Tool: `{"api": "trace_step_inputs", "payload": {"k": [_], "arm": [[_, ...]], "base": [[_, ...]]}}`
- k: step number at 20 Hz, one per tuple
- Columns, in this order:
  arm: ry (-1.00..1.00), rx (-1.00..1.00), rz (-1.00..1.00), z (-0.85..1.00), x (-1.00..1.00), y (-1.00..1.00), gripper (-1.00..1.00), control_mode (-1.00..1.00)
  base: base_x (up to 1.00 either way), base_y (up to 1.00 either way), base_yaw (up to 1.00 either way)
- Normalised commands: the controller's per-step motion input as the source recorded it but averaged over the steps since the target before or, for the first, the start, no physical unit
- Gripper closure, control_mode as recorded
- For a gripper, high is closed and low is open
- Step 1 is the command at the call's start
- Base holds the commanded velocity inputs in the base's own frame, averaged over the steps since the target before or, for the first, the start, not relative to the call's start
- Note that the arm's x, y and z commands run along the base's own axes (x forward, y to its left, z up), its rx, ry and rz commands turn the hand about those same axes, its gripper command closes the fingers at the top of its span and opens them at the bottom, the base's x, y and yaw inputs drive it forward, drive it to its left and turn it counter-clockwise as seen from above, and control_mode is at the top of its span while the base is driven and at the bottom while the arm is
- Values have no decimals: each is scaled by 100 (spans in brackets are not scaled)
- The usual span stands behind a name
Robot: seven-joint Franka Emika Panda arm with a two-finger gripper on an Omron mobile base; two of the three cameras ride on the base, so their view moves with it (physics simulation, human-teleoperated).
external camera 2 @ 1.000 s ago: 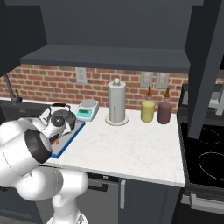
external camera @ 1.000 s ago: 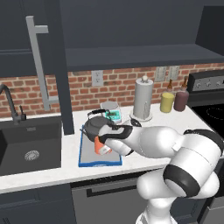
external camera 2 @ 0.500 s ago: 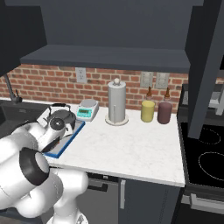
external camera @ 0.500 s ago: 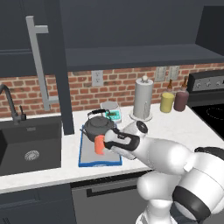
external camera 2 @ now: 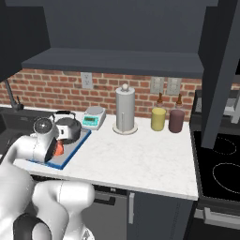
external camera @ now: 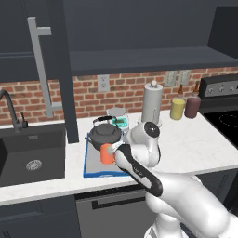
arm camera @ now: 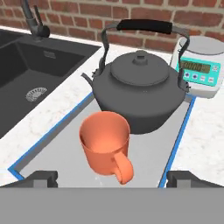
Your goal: Pick the kettle from the counter and place it on the tray. Then pick the mug from the cabinet and place it on the tray. Then close the cabinet doors.
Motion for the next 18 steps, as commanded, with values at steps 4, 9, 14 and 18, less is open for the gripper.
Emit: {"api": "trace_step_inputs", "payload": {"k": [4, 9, 14, 18], "arm": [[0, 6, -26, 64, -43, 0, -100, -100], [5, 16, -35, 55, -52, -1, -100, -100], [0, 9, -12, 49, -47, -5, -100, -100], [-5, -1, 1, 52, -46, -6, -100, -100]], "base": [[0, 0, 0], [0, 0, 0], [0, 0, 0], [0, 0, 0]]}}
